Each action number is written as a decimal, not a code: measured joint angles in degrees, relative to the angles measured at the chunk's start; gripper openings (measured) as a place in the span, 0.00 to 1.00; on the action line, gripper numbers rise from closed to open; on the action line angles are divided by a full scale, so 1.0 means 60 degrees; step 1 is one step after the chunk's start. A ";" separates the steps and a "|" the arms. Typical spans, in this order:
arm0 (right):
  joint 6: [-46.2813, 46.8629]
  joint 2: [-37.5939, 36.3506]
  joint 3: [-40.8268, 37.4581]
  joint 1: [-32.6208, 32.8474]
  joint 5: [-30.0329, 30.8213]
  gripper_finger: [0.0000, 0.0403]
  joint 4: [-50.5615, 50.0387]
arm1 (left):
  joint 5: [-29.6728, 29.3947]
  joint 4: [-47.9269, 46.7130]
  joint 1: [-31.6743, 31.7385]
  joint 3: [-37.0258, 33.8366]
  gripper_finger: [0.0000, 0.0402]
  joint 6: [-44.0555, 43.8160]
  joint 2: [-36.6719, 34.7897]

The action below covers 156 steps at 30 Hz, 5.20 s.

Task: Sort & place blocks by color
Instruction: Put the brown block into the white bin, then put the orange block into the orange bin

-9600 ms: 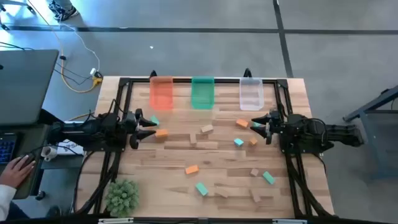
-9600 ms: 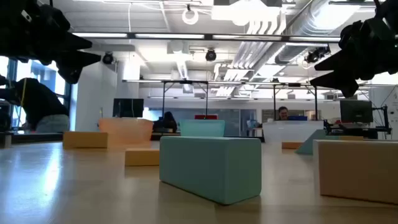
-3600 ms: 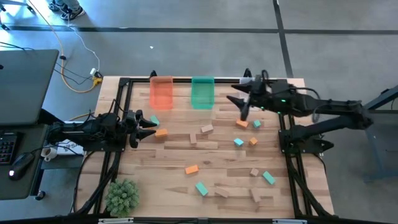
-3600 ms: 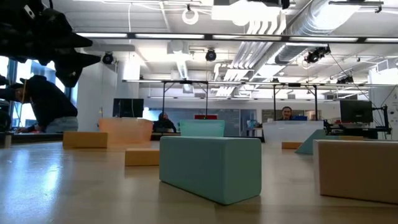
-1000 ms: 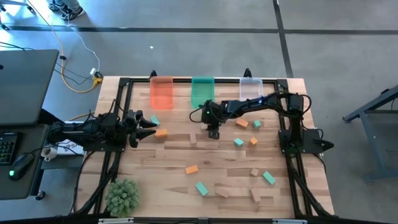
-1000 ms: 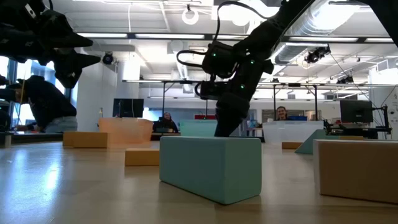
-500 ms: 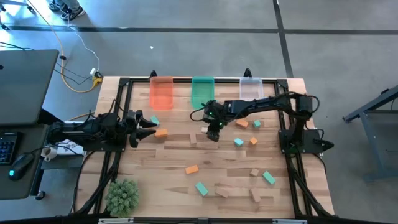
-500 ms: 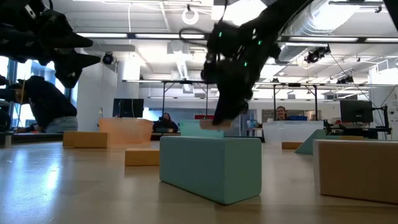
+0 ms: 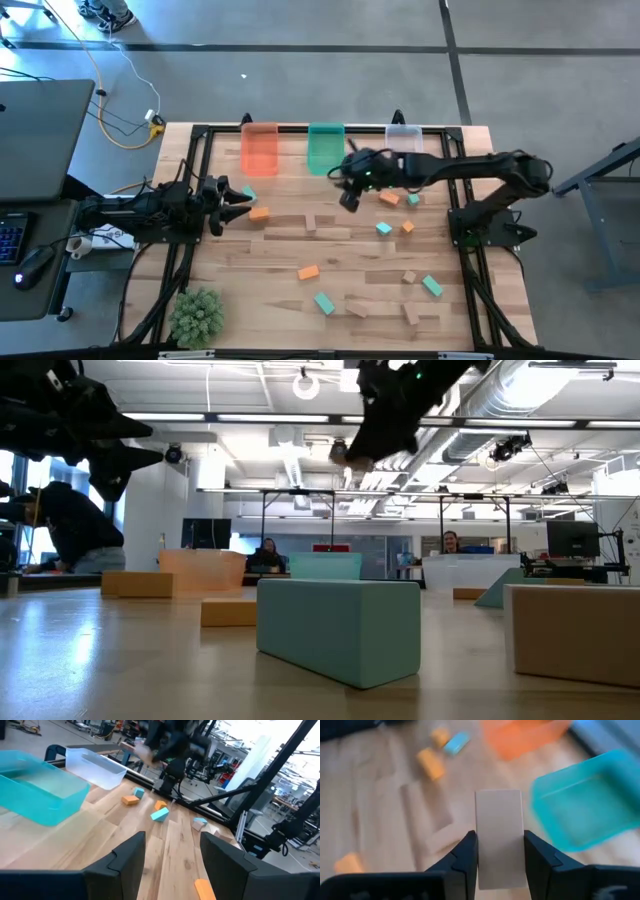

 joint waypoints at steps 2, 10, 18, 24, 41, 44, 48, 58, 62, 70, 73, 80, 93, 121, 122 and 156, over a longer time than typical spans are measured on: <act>-0.0049 -0.0454 0.0000 -0.0022 0.0767 0.24 -0.0097 | -0.0159 0.0019 0.0000 0.0000 0.45 -0.0024 0.0000; -0.0070 -0.1892 0.0011 -0.0514 0.3184 0.24 -0.0700 | -0.0913 0.0175 0.0000 0.0000 0.45 -0.0462 0.0000; 0.0089 -0.2471 0.0011 -0.1420 0.5847 0.24 -0.1283 | -0.1103 0.0175 0.0000 0.0000 0.45 -0.0506 0.0000; 0.1226 -0.2265 0.0018 -0.2518 0.6720 0.24 -0.2563 | -0.1122 0.0171 0.0000 -0.0003 0.45 -0.0506 0.0000; 0.2798 -0.0210 0.0018 -0.4955 0.2871 0.24 -0.4601 | -0.1166 0.0147 0.0000 -0.0001 0.45 -0.1267 0.0000; 0.3012 0.0297 0.0018 -0.5206 0.2245 0.24 -0.4846 | -0.1168 0.0148 -0.0003 -0.0002 0.45 -0.1329 0.0000; 0.3011 0.0958 0.0018 -0.5500 0.1558 0.24 -0.5071 | -0.1169 0.0149 0.0000 -0.0001 0.45 -0.1326 0.0000; 0.2907 0.2232 0.0015 -0.5922 0.0715 0.24 -0.5135 | -0.1191 0.0146 0.0000 0.0000 0.45 -0.1326 0.0000; 0.2706 0.2524 0.0015 -0.6027 0.0463 0.24 -0.5139 | -0.1191 0.0146 0.0000 -0.0003 0.47 -0.1326 0.0000; 0.2491 0.2632 0.0015 -0.6146 0.0233 0.37 -0.5099 | -0.1188 0.0142 0.0000 -0.0002 0.55 -0.1326 0.0000; 0.2340 0.2628 0.0015 -0.6146 0.0305 0.43 -0.5095 | -0.1175 0.0143 0.0000 -0.0003 0.57 -0.1375 0.0000; 0.2101 0.2609 0.0015 -0.6139 0.0289 0.45 -0.5137 | -0.0540 0.0148 -0.0002 0.0000 0.56 -0.1614 0.0000; 0.2505 0.0910 0.0015 -0.5828 0.0339 0.46 -0.5312 | -0.0564 -0.0142 -0.0005 0.0578 0.55 -0.0919 0.0245; 0.2950 -0.1572 0.0015 -0.4246 0.0635 0.46 -0.4739 | -0.0759 -0.3663 0.0000 0.4426 0.55 0.2399 0.7622; 0.2946 -0.1572 0.0015 -0.4226 0.0636 0.46 -0.4738 | -0.0764 -0.3638 0.0000 0.4427 0.55 0.2290 0.7800; 0.2676 -0.1568 0.0015 -0.4188 0.0531 0.46 -0.4742 | -0.0763 -0.3595 0.0703 0.4437 0.55 0.1755 1.2052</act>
